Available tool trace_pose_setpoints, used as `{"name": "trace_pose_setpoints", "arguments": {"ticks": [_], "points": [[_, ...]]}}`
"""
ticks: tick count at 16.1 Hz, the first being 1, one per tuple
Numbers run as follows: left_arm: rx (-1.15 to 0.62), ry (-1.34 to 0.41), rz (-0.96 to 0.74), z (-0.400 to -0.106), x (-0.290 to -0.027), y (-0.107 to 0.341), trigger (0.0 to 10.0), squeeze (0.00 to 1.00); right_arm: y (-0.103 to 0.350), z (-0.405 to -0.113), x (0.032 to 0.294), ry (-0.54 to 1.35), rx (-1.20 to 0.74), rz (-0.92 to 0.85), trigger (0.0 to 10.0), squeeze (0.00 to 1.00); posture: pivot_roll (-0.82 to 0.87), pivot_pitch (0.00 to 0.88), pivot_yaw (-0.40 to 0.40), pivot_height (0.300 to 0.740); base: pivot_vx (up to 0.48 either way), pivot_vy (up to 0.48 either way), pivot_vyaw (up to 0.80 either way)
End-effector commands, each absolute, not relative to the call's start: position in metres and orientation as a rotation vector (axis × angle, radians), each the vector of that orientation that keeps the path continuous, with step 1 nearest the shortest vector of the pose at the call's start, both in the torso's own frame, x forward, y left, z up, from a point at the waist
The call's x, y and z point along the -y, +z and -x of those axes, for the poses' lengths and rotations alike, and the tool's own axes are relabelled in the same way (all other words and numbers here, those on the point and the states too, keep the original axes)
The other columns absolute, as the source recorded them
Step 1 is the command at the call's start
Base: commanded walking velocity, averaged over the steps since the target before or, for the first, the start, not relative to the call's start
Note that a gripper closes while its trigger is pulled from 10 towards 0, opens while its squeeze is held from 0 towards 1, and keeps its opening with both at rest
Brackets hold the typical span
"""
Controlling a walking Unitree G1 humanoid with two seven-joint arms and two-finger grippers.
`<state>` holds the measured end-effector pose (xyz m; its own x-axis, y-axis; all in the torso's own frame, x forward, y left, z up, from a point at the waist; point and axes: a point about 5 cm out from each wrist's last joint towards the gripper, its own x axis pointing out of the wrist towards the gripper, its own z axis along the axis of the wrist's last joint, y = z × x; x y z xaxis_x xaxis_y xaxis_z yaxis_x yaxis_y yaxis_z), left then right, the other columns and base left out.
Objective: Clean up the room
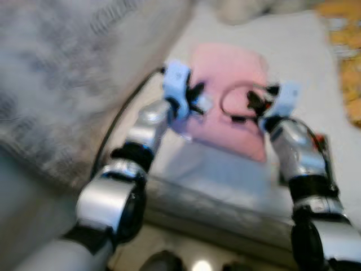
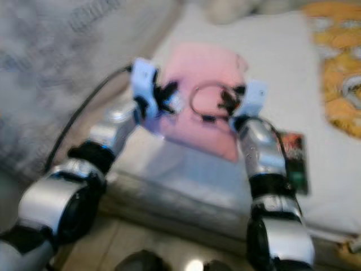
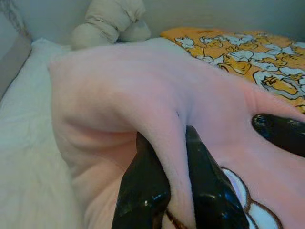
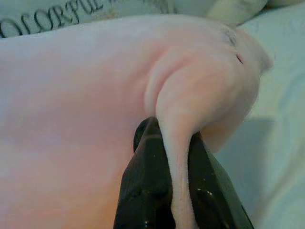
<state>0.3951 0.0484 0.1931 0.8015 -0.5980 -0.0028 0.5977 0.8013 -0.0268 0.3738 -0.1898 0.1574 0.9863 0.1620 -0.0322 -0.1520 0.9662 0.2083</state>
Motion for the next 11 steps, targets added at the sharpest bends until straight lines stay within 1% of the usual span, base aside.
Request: {"name": "trace_pose_setpoints", "arguments": {"ticks": [1, 2, 5, 11], "points": [[0.059, -0.601, -0.006, -0.401, -0.059, 0.209, 10.0, 0.0, 0.168, -0.376, 0.191, 0.153, -0.006, -0.194, 10.0, 0.0, -0.01, 0.0, 0.076, 0.74, 0.0, 0.48, 0.45], [0.071, -0.569, -0.051, -0.401, -0.059, 0.209, 10.0, 0.0, 0.165, -0.377, 0.193, 0.13, -0.032, -0.183, 10.0, 0.0, -0.01, 0.0, 0.076, 0.74, 0.0, 0.48, 0.46], [0.082, -0.576, -0.044, -0.4, -0.059, 0.209, 10.0, 0.0, 0.163, -0.376, 0.196, 0.113, -0.025, -0.19, 10.0, 0.0, -0.01, 0.0, 0.075, 0.74, 0.0, 0.0, 0.0], [0.065, -0.554, -0.035, -0.401, -0.063, 0.203, 10.0, 0.0, 0.155, -0.373, 0.191, 0.119, -0.045, -0.184, 10.0, 0.0, -0.01, 0.0, 0.074, 0.74, 0.466, 0.0, 0.0]]}}
